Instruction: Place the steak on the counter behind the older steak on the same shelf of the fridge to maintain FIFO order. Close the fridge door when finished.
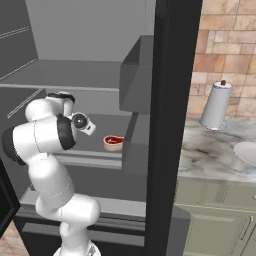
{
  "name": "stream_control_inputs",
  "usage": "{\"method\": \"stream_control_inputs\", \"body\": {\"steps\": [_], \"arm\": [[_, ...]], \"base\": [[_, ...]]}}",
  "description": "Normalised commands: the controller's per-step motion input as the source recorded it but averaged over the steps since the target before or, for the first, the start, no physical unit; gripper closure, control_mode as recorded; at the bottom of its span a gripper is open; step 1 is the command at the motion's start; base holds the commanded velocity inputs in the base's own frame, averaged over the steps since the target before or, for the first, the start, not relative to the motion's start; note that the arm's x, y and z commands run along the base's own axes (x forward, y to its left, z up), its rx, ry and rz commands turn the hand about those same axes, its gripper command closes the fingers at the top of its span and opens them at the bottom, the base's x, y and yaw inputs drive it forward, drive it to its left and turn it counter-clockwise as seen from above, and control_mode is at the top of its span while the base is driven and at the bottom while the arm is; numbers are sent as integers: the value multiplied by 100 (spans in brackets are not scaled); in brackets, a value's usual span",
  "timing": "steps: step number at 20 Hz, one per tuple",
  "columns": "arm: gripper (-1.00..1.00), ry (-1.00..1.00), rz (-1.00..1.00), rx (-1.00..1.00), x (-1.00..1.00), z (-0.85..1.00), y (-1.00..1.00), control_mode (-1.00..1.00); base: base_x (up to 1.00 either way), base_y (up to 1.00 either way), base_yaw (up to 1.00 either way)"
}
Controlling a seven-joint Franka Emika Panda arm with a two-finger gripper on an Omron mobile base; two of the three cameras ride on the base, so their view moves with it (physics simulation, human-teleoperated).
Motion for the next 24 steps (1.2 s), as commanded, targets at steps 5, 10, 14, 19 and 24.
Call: {"method": "stream_control_inputs", "body": {"steps": [5,10,14,19,24], "arm": [[-100,-3,-5,0,-89,8,-13,-100],[-100,-1,-10,0,-96,76,-16,-100],[-100,7,-15,-1,-94,100,-20,-100],[-100,19,-14,-4,-74,100,-39,-100],[-100,25,-12,-3,-59,100,-35,-100]], "base": [[0,0,0],[0,0,0],[0,0,0],[0,0,0],[0,0,0]]}}
